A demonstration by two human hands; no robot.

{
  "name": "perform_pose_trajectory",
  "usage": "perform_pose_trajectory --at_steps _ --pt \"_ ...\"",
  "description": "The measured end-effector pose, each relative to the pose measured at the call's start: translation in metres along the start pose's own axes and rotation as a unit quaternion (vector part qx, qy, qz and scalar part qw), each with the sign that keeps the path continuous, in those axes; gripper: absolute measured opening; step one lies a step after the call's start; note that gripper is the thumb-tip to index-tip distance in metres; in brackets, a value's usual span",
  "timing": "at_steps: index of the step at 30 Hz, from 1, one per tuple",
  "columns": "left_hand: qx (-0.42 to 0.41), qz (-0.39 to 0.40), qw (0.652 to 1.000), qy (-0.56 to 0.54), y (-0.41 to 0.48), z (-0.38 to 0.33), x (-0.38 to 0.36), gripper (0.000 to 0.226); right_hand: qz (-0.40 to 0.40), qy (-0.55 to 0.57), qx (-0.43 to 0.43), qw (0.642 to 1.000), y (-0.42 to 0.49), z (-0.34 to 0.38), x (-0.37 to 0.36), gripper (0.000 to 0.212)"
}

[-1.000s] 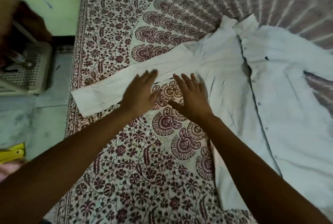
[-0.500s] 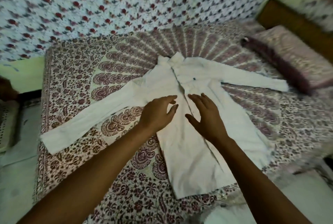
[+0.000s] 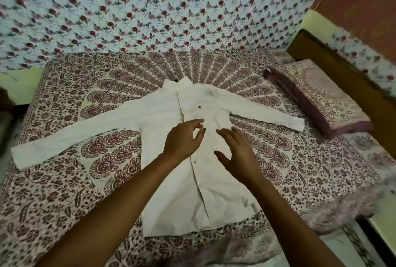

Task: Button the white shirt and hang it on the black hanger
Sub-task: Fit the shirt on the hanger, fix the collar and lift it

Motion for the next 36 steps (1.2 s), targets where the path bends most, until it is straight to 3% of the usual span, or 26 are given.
perform_pose_trajectory --at_steps 9,14,20,26,31,33,36 --pt "0.057 -0.026 0.998 0.025 0.052 0.039 -0.028 0.036 0.054 0.014 0.022 0.998 0.051 -0.047 -0.038 0.053" --pt "0.115 0.021 0.993 0.034 0.071 0.085 -0.079 0.037 0.174 0.021 -0.031 0.984 0.04 -0.093 -0.097 0.05" --pt "0.158 0.042 0.984 0.065 0.092 0.148 -0.14 0.036 0.286 0.042 -0.011 0.957 0.04 -0.131 -0.19 0.05" --pt "0.137 -0.015 0.987 0.079 0.145 0.186 -0.176 0.035 0.27 0.02 0.067 0.96 0.101 -0.167 -0.279 0.054" --pt "0.129 -0.064 0.988 0.057 0.206 0.196 -0.2 0.043 0.259 -0.041 0.055 0.963 0.181 -0.201 -0.324 0.066" --pt "0.118 -0.046 0.99 0.066 0.236 0.201 -0.207 0.046 0.292 -0.051 0.046 0.954 0.2 -0.208 -0.342 0.065" --pt "0.097 0.075 0.977 0.175 0.284 0.222 -0.222 0.048 0.331 -0.095 0.069 0.936 0.193 -0.208 -0.369 0.076"
Point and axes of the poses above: each hand's wrist, its own y-axis towards the middle knuckle, its own x-axis out of the back of the hand, z = x × y, the point moved 3 cm from there along y, towards the middle knuckle, and after that the axes turned 10 degrees about x, right-handed, at the moved point
